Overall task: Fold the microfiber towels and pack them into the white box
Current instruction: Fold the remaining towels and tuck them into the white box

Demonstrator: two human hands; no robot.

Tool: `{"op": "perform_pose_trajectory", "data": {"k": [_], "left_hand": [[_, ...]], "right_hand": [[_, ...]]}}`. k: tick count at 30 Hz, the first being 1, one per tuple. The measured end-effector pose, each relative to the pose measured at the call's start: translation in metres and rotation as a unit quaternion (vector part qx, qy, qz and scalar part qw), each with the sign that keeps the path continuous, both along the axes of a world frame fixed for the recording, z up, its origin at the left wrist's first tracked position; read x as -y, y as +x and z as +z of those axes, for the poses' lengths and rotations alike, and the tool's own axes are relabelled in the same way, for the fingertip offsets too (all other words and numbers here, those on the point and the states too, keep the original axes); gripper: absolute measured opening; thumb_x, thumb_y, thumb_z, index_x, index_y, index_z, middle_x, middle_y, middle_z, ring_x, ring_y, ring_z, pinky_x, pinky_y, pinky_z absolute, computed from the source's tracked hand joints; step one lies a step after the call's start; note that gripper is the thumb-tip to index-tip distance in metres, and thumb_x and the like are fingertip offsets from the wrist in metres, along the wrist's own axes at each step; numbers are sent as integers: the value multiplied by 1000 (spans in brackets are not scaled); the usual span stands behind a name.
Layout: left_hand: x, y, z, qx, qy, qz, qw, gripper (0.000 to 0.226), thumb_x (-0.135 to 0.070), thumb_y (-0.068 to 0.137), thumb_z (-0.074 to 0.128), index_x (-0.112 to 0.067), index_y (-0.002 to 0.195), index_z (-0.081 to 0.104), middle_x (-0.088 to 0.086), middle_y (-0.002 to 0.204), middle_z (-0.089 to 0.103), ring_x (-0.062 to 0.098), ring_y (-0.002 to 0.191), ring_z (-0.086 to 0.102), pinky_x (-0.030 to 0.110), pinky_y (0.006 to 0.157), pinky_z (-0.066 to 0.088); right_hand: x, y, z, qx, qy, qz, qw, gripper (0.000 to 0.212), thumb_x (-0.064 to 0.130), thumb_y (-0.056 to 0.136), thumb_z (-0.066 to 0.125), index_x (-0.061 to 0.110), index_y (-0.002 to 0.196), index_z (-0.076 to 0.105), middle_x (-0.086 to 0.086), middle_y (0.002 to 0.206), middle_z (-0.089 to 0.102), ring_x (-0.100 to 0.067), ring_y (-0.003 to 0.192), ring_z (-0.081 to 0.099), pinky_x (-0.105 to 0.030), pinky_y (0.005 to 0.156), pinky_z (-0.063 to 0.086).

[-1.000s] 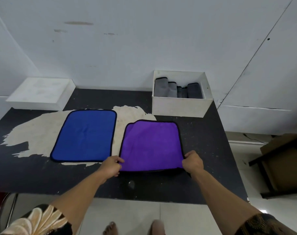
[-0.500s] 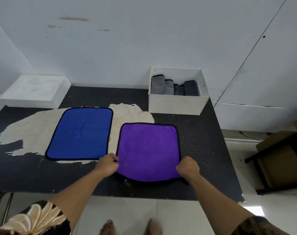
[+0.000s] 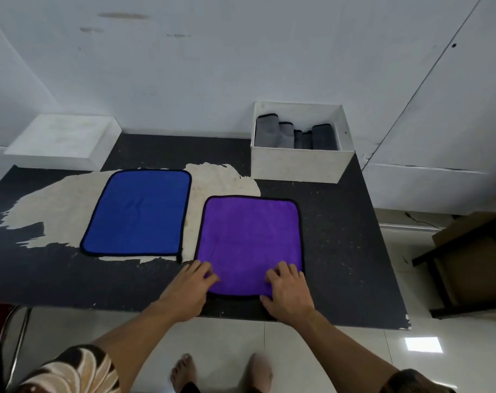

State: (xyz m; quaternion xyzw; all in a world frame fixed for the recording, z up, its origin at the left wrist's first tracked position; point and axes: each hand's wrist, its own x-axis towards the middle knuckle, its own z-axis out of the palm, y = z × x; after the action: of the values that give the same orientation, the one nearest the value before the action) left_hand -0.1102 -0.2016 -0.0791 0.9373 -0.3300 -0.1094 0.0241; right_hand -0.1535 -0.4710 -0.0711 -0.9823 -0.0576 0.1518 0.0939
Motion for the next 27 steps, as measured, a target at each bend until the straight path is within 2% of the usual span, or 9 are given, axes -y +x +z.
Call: {"op": "perform_pose_trajectory", "data": {"k": [3, 6, 8, 12, 15, 19, 24, 27], "left_hand": [[1, -1, 0, 0, -5, 15, 1000, 43, -18, 90, 56, -26, 132, 52, -5, 125, 50, 13, 114, 45, 30, 104, 39], [3, 0, 5, -5, -55, 96, 994, 22, -21, 95, 52, -25, 115, 61, -7, 113, 55, 7, 96, 51, 22, 88, 46], [4, 1, 10, -21, -78, 128, 988, 16, -20, 96, 51, -24, 108, 60, -9, 107, 53, 4, 87, 51, 20, 81, 48], [-3, 7, 19, -45, -82, 157, 983, 15, -14, 92, 55, -28, 99, 57, -11, 100, 52, 4, 80, 53, 16, 73, 46], [-9, 9, 22, -57, -69, 172, 981, 18, -12, 90, 56, -29, 94, 56, -11, 97, 56, 3, 80, 54, 14, 72, 44], [-7, 13, 24, -64, -96, 191, 975, 20, -9, 90, 56, -29, 91, 53, -10, 91, 56, 4, 78, 55, 15, 69, 44], [-6, 22, 23, -74, -87, 200, 973, 22, -4, 89, 53, -26, 86, 52, -7, 87, 57, 4, 76, 55, 21, 71, 50], [-6, 28, 23, -83, -80, 197, 973, 25, -1, 88, 50, -26, 85, 52, -5, 83, 58, 6, 72, 55, 23, 69, 50]], "right_hand": [[-3, -1, 1, -3, -24, 11, 1000, 53, 58, 79, 60, 27, 120, 47, -4, 128, 41, -25, 117, 40, -43, 104, 38], [-10, -4, 2, -8, -41, -1, 999, 59, 62, 80, 60, 25, 124, 45, -7, 130, 40, -29, 120, 40, -48, 106, 37], [-15, -5, 2, -3, -49, -22, 999, 52, 54, 86, 57, 23, 126, 45, -9, 133, 41, -30, 121, 41, -48, 106, 36], [-14, 0, 5, -7, -87, -38, 995, 43, 31, 90, 59, 19, 129, 48, -11, 130, 47, -31, 118, 46, -47, 104, 36], [-4, 6, 5, -9, -99, -41, 994, 43, 31, 91, 60, 18, 131, 49, -10, 129, 50, -31, 118, 49, -46, 104, 36], [0, 8, 3, 3, -70, -51, 996, 51, 51, 90, 57, 20, 130, 49, -8, 131, 49, -29, 122, 46, -46, 107, 37], [3, 8, 2, -8, -69, -68, 995, 45, 32, 89, 63, 21, 130, 49, -9, 131, 49, -30, 122, 46, -46, 107, 36], [18, 8, 3, -3, -74, -76, 994, 38, 29, 92, 60, 21, 128, 50, -8, 129, 52, -28, 120, 50, -45, 105, 38]]}}
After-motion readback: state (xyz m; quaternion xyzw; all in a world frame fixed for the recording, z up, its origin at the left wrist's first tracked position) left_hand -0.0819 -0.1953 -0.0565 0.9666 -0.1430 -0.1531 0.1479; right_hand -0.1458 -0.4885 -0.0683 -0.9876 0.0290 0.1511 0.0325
